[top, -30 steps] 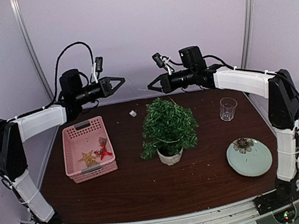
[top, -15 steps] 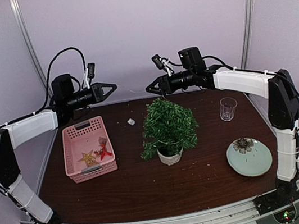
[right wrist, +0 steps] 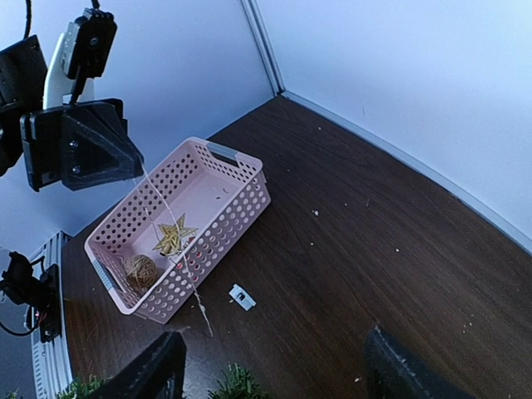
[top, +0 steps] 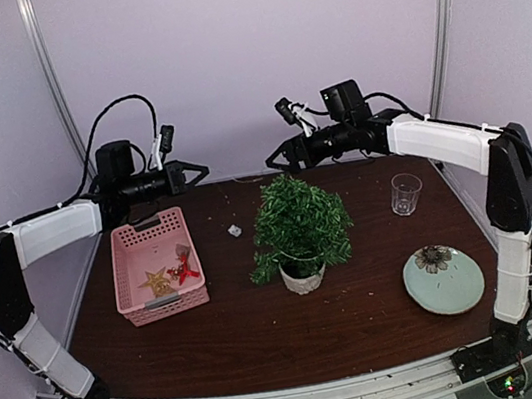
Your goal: Decorate the small christmas tree
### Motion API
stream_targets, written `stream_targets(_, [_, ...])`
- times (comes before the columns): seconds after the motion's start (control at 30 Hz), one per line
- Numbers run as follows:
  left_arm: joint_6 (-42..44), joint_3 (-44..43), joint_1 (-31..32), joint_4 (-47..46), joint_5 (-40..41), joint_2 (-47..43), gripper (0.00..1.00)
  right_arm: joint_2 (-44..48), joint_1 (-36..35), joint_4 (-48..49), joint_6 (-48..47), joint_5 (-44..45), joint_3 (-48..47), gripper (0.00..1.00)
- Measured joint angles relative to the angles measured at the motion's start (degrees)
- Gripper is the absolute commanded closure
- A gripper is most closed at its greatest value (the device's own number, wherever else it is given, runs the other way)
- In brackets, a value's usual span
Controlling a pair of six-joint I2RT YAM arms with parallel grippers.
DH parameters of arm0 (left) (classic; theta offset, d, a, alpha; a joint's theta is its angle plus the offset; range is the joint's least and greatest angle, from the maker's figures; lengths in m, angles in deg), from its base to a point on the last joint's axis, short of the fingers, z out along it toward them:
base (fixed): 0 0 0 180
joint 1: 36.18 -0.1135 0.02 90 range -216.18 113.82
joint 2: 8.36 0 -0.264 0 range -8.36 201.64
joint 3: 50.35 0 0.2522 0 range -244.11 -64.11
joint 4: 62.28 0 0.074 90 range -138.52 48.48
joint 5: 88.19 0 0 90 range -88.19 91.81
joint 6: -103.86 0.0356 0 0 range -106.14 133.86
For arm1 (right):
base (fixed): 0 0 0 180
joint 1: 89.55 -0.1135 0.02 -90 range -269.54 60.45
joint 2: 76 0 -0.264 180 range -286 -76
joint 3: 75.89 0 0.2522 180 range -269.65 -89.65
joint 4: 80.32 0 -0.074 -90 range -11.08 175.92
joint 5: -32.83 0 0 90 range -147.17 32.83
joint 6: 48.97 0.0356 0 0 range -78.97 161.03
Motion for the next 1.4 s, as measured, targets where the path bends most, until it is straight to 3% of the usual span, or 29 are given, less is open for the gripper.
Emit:
stream_targets(0.2, [-0.4,-3.4,0.2,-0.3,0.5,1.4,1.0,1.9,0.3,-3.2,-3.4,3.2,0.1,0.13])
stream_targets(0.43, [-0.7,-9.1,0.4,-0.6,0.9,4.7,1.0,2.5,2.7,-7.8,0.2,3.2,-2.5,0.23])
stream_targets(1.03, [0.4,-11.7,1.4,-0.4,0.9,5.9,1.0,5.4,2.6,-20.5,10.1,-7.5,-7.2,0.35])
stream_targets(1.2, [0.4,-11.7,1.7,-0.4,0.9,5.9,1.0,5.4,1.4,-23.9,10.0,-8.2,-7.2,0.51])
stream_targets(1.4, [0.4,-11.7,2.0,-0.4,0.9,5.9,1.0,5.4,0.0,-25.0,10.9,-9.9,-7.2,0.84])
